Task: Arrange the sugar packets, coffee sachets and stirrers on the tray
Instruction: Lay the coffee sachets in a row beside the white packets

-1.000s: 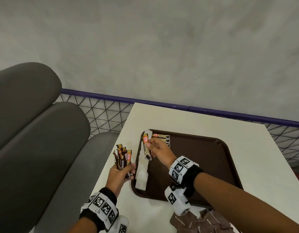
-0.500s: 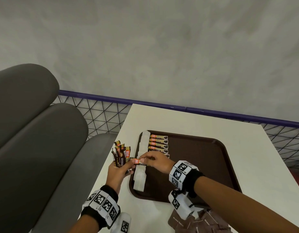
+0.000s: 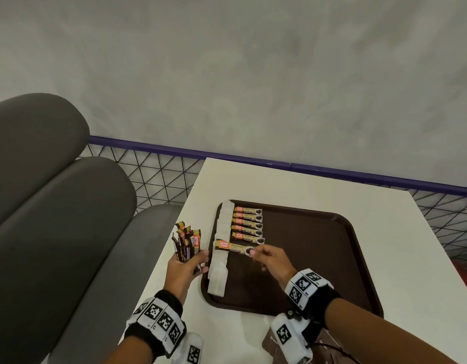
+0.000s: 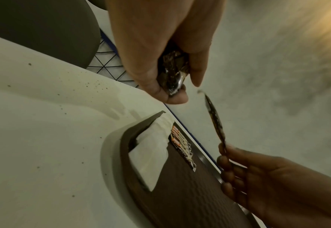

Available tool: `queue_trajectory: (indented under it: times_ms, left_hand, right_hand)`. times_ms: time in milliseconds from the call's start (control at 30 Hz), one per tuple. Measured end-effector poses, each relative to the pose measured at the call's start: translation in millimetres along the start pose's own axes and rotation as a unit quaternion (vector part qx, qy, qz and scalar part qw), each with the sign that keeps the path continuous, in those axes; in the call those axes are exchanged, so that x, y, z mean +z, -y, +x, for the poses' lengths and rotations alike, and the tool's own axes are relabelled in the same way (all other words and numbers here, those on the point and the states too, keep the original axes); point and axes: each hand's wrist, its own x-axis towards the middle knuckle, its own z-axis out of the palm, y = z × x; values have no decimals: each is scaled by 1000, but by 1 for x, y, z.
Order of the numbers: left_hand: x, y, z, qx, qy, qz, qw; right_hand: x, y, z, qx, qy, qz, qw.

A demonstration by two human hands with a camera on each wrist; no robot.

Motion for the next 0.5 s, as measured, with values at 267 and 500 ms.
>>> queue_trajectory:
  times_ms: [267,500]
  left_hand:
    - [-11,3,4,-15,-16,4,1000]
    - [-11,3,6,-30,3,-1,1000]
  right_hand:
    - [-26,-21,33,61,-86,-97,990]
    - [-17,-15,47,127,-100,-165,973]
